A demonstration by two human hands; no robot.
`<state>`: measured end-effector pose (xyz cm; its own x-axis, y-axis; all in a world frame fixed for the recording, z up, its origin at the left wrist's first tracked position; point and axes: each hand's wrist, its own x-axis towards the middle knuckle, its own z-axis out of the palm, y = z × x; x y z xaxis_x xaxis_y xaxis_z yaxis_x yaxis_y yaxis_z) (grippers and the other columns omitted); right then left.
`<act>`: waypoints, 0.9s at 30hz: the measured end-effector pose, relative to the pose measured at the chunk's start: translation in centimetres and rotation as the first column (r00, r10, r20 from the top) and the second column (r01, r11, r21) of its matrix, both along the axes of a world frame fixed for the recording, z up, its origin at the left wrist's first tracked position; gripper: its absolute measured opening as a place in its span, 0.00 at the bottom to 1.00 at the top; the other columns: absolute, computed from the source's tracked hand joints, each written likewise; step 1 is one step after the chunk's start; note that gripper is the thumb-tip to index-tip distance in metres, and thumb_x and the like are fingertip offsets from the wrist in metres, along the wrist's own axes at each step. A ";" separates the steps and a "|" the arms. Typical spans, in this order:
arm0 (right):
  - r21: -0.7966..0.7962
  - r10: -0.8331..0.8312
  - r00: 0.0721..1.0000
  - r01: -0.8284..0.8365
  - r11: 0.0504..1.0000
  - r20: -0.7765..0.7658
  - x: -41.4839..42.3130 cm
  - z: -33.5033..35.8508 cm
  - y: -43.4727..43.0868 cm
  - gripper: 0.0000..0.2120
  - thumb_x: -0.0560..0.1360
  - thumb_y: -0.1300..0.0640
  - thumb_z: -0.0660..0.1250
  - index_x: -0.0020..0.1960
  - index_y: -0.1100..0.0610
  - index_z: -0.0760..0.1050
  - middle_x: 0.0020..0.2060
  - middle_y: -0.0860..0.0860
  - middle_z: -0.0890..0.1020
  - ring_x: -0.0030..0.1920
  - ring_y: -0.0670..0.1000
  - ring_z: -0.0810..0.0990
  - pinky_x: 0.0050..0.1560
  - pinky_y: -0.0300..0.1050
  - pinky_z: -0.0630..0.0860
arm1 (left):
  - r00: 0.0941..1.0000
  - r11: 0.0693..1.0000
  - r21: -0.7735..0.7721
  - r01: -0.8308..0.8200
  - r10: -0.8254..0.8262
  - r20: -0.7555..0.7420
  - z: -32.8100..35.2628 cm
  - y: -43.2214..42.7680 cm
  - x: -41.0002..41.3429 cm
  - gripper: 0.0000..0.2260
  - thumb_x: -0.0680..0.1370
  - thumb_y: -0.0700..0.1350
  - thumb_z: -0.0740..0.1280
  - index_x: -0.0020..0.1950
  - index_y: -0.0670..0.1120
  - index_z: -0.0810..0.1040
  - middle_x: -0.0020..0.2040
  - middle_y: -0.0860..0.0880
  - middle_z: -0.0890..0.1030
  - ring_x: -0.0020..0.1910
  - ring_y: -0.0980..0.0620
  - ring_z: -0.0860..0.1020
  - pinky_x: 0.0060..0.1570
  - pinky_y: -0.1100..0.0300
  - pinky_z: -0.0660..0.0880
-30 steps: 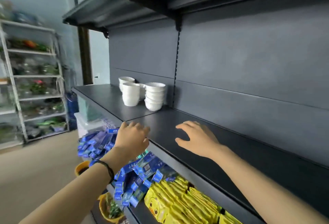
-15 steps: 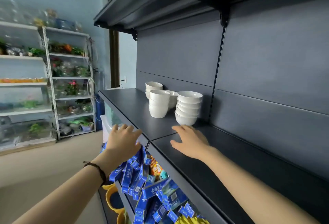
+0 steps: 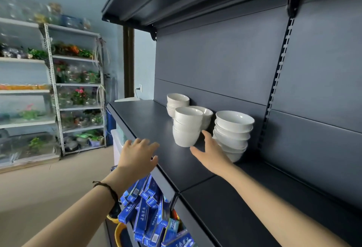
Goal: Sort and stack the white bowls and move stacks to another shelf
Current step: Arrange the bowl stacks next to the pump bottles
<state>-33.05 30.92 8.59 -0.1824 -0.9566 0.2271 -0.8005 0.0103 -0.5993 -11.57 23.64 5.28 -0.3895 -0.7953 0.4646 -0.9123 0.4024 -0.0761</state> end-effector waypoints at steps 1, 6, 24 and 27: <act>-0.016 -0.020 0.997 0.021 1.000 0.072 0.1 0.0 -0.8 0.34 0.79 0.48 0.64 0.79 0.54 0.52 0.72 0.55 0.68 0.69 0.55 0.70 0.60 0.45 0.68 | 1.000 1.000 0.005 0.008 -0.008 -0.028 0.1 -1.0 0.1 0.18 0.78 0.55 0.59 0.69 0.57 0.71 0.63 0.53 0.77 0.65 0.49 0.73 0.63 0.53 0.66; -0.126 -0.109 0.915 0.170 0.977 0.389 1.0 -0.5 -5.0 0.41 0.78 0.42 0.65 0.81 0.54 0.46 0.77 0.49 0.63 0.76 0.51 0.62 0.70 0.44 0.61 | 0.967 0.987 0.100 0.124 -0.098 -0.233 0.3 -5.9 0.2 0.19 0.80 0.56 0.59 0.70 0.56 0.70 0.65 0.51 0.76 0.66 0.48 0.72 0.62 0.53 0.68; -0.236 -0.192 0.552 0.610 0.756 0.811 4.3 -1.9 -14.9 0.30 0.75 0.30 0.51 0.72 0.43 0.64 0.67 0.43 0.74 0.68 0.48 0.72 0.71 0.58 0.69 | 0.270 0.130 0.270 0.954 0.019 -0.963 0.1 -18.1 -7.2 0.35 0.69 0.78 0.54 0.74 0.67 0.58 0.74 0.62 0.66 0.74 0.53 0.66 0.74 0.46 0.60; -0.251 -0.194 0.555 0.624 0.740 0.809 3.6 -2.3 -15.9 0.24 0.82 0.38 0.48 0.71 0.48 0.67 0.66 0.45 0.76 0.66 0.46 0.73 0.70 0.50 0.69 | 0.194 0.124 0.194 0.973 0.014 -0.981 0.6 -18.8 -8.7 0.32 0.71 0.77 0.53 0.73 0.68 0.61 0.74 0.61 0.67 0.74 0.54 0.65 0.73 0.45 0.61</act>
<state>-29.41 15.04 6.28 -0.8234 -0.5257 0.2137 -0.1086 -0.2236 -0.9686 -20.26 4.86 5.83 -0.7919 -0.5646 0.2327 0.2053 0.1128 0.9722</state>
